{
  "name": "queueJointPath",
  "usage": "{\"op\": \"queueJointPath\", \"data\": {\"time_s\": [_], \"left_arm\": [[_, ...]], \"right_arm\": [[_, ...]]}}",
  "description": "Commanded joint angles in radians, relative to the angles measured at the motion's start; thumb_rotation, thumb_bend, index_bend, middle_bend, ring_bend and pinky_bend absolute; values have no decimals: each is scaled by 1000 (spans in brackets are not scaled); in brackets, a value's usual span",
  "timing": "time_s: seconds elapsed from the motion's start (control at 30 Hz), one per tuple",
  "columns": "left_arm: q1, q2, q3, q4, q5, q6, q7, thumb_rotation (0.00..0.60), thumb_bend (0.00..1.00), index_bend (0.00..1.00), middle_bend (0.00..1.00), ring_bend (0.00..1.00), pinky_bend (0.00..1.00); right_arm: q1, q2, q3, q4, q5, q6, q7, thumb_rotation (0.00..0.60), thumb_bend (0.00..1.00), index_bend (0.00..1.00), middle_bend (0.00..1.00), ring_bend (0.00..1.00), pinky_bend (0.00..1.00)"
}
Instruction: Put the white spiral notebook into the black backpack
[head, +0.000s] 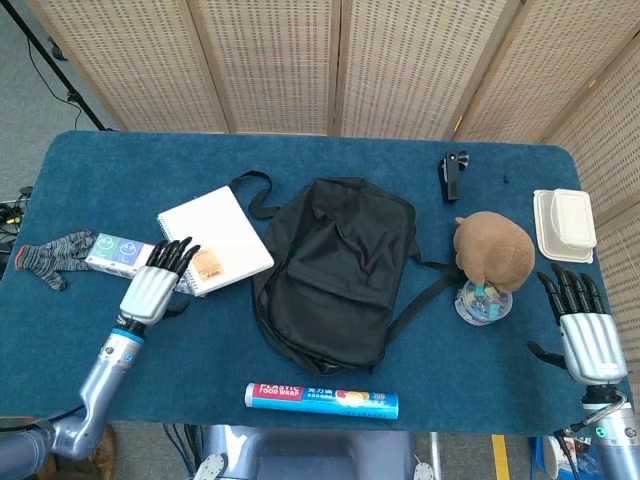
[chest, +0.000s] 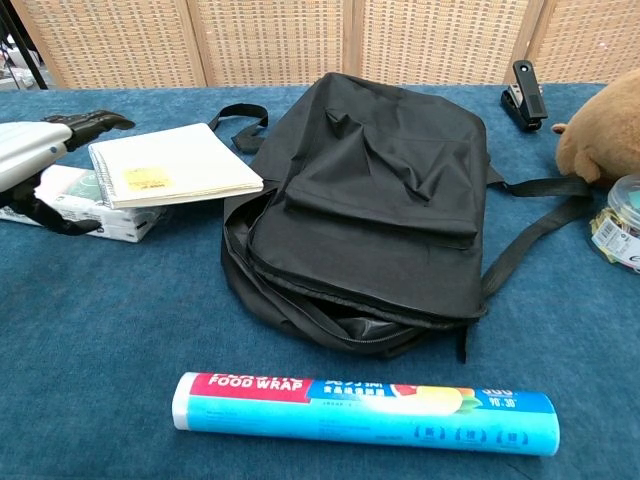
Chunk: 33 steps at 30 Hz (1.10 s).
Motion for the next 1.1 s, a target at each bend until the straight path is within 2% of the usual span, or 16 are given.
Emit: {"op": "queueJointPath", "data": {"time_s": [0.03, 0.27, 0.47, 1.1], "left_arm": [[-19, -31, -11, 25, 2, -4, 9, 600, 233, 0, 0, 0, 0], [-47, -83, -21, 59, 14, 2, 23, 600, 233, 0, 0, 0, 3], [-82, -121, -40, 94, 3, -16, 59, 600, 251, 0, 0, 0, 68], [-116, -149, -58, 166, -47, -55, 91, 600, 305, 0, 0, 0, 161]], "right_arm": [[-1, 1, 0, -1, -2, -1, 1, 600, 0, 0, 0, 0, 0], [-3, 2, 3, -3, -5, -5, 8, 600, 0, 0, 0, 0, 0], [-5, 5, 6, -4, -6, -7, 18, 600, 0, 0, 0, 0, 0], [-10, 11, 16, -6, 0, -17, 48, 600, 0, 0, 0, 0, 0]]}}
